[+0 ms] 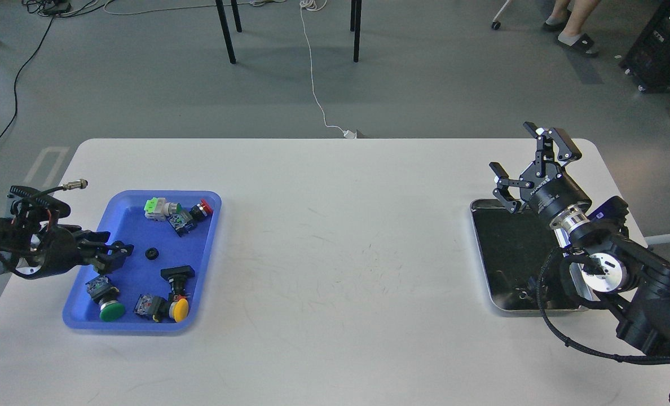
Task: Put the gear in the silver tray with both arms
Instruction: 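Lower the left gripper into the blue tray and grasp a small black gear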
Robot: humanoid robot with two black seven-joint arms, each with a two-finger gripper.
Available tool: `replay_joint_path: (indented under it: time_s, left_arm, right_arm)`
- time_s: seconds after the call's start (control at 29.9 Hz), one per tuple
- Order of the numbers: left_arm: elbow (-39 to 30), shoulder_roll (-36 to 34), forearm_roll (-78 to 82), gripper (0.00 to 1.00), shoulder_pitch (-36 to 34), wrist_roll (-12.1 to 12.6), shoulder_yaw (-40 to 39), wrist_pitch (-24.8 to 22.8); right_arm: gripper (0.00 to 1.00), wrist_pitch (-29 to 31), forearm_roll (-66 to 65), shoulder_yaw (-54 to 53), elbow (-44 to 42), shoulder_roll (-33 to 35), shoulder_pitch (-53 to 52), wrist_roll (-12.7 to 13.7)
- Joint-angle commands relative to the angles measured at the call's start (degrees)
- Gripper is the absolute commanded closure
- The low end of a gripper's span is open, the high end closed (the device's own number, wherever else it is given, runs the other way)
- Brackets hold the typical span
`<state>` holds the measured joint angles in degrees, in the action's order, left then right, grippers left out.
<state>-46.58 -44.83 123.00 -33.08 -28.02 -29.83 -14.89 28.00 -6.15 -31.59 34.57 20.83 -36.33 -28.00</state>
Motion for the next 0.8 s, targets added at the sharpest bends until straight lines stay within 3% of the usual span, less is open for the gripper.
replay_joint_path:
  time_s: [0.0,0.13,0.23,0.33,0.43,0.77]
  left_arm:
    - [1.66,0.62,-0.21,0.42,-0.23,0.02,0.12,1.09]
    - [1.75,0.63,-0.30,0.44,-0.14,0.02,0.64,1.00]
    - [2.02,0.62,-0.30,0.54,-0.32,0.02,1.70,1.09]
    - [2.02,0.54,-0.39,0.70,-0.32,0.02,1.79,1.09]
    - [1.93,0.54,-0.30,0.77,-0.23,0.02,1.88,1.09]
    - [1.32,0.36,-0.13,0.90,-0.41,0.02,2.14,1.09]
  right_arm:
    - [0.01,0.00,0.00,-0.05,0.50,0.00,0.03,0.00]
    - [0.01,0.00,0.00,-0.14,0.41,0.09,0.21,0.00]
    - [0.01,0.00,0.00,-0.14,0.50,0.35,0.21,0.00]
    - [0.01,0.00,0.00,-0.23,0.41,0.35,0.21,0.00]
    - [0.01,0.00,0.00,-0.31,0.41,0.35,0.21,0.00]
    - [0.01,0.00,0.00,-0.40,0.41,0.35,0.21,0.00]
